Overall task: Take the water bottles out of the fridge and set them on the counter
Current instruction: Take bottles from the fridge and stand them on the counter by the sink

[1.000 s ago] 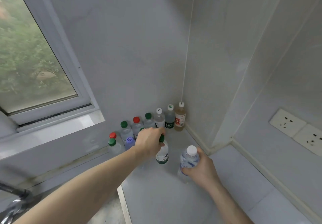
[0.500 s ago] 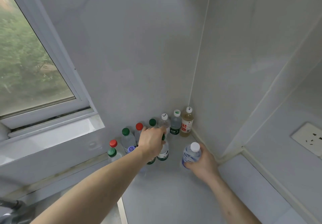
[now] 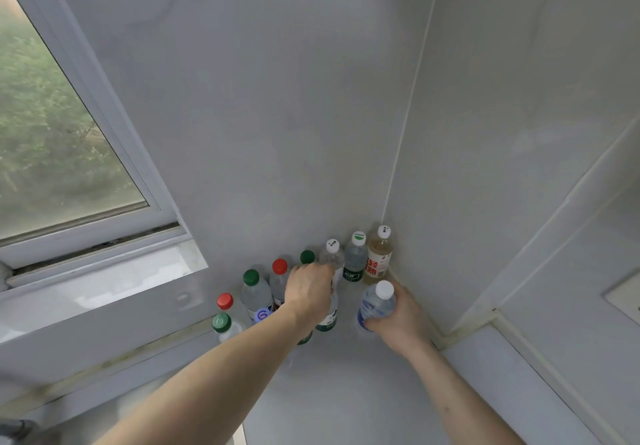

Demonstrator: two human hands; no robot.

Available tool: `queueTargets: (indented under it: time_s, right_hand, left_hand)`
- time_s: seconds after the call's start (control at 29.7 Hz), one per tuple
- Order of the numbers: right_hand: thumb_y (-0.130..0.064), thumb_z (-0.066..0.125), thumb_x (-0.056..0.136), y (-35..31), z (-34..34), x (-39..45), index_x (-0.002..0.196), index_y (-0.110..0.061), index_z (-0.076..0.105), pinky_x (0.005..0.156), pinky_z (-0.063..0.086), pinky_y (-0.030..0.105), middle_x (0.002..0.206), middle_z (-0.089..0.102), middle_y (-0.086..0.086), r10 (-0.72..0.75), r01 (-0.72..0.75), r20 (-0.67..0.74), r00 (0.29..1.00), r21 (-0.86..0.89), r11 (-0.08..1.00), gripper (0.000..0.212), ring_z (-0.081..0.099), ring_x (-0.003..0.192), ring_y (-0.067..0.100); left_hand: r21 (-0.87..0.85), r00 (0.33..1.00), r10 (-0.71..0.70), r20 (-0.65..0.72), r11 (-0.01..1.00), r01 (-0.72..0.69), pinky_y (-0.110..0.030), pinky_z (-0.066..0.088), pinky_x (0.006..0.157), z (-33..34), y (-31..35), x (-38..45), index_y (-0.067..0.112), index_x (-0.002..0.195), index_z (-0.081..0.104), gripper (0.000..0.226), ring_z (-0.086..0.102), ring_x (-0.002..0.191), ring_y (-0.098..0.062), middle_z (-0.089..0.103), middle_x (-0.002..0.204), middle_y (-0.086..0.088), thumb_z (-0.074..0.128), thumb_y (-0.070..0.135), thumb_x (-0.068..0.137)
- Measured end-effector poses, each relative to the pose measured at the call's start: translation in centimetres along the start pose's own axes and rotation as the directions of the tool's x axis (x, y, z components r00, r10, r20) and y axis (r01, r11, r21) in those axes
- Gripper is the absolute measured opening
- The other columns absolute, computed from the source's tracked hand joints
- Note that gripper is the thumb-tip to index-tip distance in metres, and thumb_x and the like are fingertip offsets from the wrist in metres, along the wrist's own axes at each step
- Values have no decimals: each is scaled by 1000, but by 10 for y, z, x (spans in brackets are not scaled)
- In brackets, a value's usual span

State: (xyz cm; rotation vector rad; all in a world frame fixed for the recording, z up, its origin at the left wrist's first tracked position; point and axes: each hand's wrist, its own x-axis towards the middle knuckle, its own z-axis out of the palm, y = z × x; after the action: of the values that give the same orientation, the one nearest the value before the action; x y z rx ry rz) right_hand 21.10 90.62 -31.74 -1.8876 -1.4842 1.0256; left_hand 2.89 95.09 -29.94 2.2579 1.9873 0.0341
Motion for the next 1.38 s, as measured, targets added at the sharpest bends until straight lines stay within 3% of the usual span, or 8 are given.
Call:
queueTargets:
  time_s: [0.17,0.27,0.54,0.78,0.88,1.05,1.28,1.38]
  right_hand:
    - [-7,86,76,-6,3,12,107,-28,55,55,33,5,86,45,-24,-43,44,21,999,-37,998,48,51,88,15]
    - [-6,85,71,-4,13,27,100,-25,60,55,35,7,84,54,-19,-44,45,13,999,-49,998,43,58,81,14]
    - [-18,81,71,4,43,62,101,-31,64,70,47,26,99,70,-9,-24,24,-20,999,-12,1000,37,67,94,20]
    - [-20,84,76,-4,57,72,112,-29,67,76,46,25,104,68,-11,-55,54,-16,998,-28,998,40,61,95,15]
    - [-22,82,81,-3,61,74,113,-27,67,62,37,15,99,64,-13,-66,65,-5,998,-70,995,36,62,93,14]
    - [-13,78,82,-1,64,73,116,-23,64,59,35,14,99,62,-11,-70,71,4,998,-62,996,38,58,91,15]
    - [-13,81,84,-5,61,61,113,-29,55,71,42,13,103,64,-12,-101,96,81,992,71,993,42,62,95,8]
    - [-50,88,67,-7,59,46,113,-34,55,81,47,15,108,64,-19,-169,162,37,985,148,976,59,62,101,0]
  left_hand:
    - [3,998,19,-56,1000,-19,-33,36,74,-4,-1,-3,22,115,65,20,60,91,-27,68,107,-2,54,17,99]
    - [3,999,9,-49,1000,-9,-34,35,70,-5,-4,-5,23,108,65,17,54,81,-26,69,102,-1,53,17,97]
    - [22,999,-30,-44,999,31,-34,39,68,-9,-10,4,24,111,67,15,67,90,-28,70,101,-2,57,22,99]
    - [-90,995,11,-101,996,-20,-32,36,63,0,-18,3,38,131,61,43,66,90,-27,69,104,1,57,14,95]
    - [-91,991,44,-124,994,-55,-32,32,66,2,-21,0,32,121,67,31,64,92,-28,67,105,1,58,17,95]
    - [-64,993,59,-104,996,-66,-31,29,71,8,-26,-4,25,103,69,18,61,96,-25,66,107,4,56,17,95]
    - [-50,995,96,-36,994,-97,-35,36,106,16,-25,-21,26,138,56,51,49,126,-25,52,146,8,61,11,90]
    - [-74,995,95,-16,993,-96,-36,36,111,11,-27,-36,26,152,40,68,44,134,-26,42,157,7,62,11,89]
